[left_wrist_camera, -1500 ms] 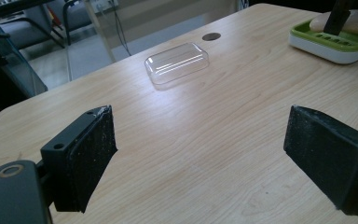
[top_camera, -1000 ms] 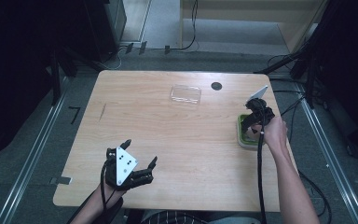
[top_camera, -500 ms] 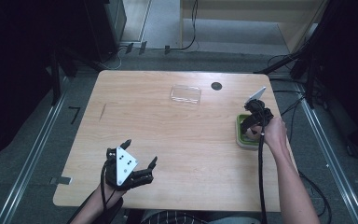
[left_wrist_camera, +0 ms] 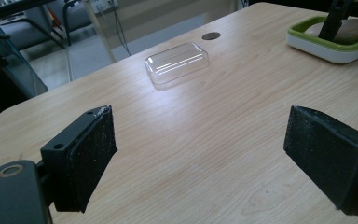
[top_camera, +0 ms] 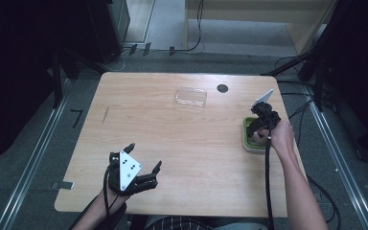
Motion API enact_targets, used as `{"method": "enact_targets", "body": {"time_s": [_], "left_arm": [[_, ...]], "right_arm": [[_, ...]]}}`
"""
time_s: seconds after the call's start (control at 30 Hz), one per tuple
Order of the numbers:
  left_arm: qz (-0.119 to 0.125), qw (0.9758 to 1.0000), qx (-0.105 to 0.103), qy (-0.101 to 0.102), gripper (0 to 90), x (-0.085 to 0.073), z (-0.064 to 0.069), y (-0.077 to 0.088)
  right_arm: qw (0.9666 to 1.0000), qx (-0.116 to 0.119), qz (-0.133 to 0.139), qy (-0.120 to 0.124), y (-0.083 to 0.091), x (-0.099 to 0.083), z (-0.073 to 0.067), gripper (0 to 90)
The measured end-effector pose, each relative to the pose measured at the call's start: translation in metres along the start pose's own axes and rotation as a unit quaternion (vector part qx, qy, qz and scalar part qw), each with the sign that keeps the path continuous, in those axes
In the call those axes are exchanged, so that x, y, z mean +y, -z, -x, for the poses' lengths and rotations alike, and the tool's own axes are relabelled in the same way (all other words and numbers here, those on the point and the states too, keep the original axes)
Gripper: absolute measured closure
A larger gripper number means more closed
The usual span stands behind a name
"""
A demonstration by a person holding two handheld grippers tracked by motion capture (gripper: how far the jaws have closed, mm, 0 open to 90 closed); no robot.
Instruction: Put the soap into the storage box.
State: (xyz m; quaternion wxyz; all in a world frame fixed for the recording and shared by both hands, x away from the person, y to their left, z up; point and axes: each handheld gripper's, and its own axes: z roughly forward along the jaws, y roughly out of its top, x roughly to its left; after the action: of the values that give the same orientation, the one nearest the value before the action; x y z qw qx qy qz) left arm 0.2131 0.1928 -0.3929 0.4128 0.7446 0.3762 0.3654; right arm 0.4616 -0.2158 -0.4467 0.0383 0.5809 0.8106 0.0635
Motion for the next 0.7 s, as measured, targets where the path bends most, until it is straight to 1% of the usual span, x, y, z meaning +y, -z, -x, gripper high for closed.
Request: {"method": "enact_targets", "body": {"time_s": [0.13,0.2,0.33,0.4,0.47,0.6,0.7], "left_arm": [[0.000,1.0000,-0.001,-0.002,9.8,0.000,0.000,0.000],[0.000,1.0000,-0.001,-0.002,9.8,0.000,0.000,0.000],[0.002,1.0000,0.000,0.000,9.8,0.000,0.000,0.000],[0.002,1.0000,-0.001,0.000,9.8,0.000,0.000,0.000],[0.002,1.0000,0.000,0.000,9.8,0.000,0.000,0.000],[0.002,1.0000,0.000,-0.001,9.8,0.000,0.000,0.000],[0.000,1.0000,-0.001,-0.003,9.8,0.000,0.000,-0.002]], "right_arm": [[1.0000,-0.003,0.004,0.001,0.001,0.000,-0.001,33.0],[1.0000,-0.002,0.000,0.000,0.001,0.000,-0.002,32.7],[0.9999,-0.007,0.010,0.000,0.006,-0.001,-0.002,31.6],[0.9998,-0.013,0.012,0.000,0.009,-0.002,-0.002,30.5],[0.9998,-0.013,0.014,-0.003,0.012,-0.003,-0.003,29.3],[0.9998,-0.013,0.017,0.003,0.017,-0.006,-0.005,27.6],[0.9998,-0.010,0.019,0.000,0.022,-0.008,-0.007,26.3]]}}
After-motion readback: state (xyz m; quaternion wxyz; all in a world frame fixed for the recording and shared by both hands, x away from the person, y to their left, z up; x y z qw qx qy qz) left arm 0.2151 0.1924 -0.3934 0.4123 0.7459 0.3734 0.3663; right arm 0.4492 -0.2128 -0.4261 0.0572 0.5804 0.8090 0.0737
